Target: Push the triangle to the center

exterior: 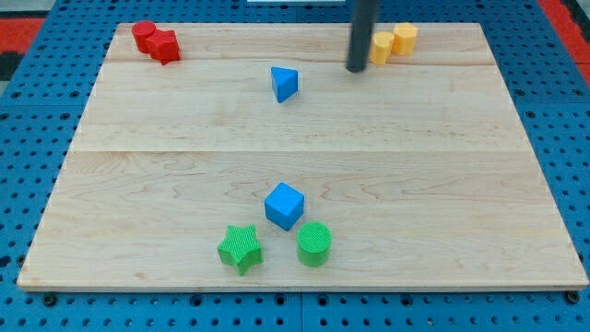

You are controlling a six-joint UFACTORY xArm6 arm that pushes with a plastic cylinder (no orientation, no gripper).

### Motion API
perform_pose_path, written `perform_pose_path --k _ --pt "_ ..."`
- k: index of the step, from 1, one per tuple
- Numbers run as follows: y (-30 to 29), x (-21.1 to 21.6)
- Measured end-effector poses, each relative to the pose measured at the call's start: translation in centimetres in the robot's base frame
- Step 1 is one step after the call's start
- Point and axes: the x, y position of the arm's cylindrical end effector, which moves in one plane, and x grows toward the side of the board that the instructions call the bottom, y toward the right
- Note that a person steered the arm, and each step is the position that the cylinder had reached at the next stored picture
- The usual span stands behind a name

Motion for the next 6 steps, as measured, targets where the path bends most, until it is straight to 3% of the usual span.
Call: perform_pose_path --k 1,2,3,5,6 --pt "-12.0 2.3" --pt "-12.1 4.5" --pt "-10.9 0.5" --pt "-7.9 13.5" --pt "-6.6 5.8"
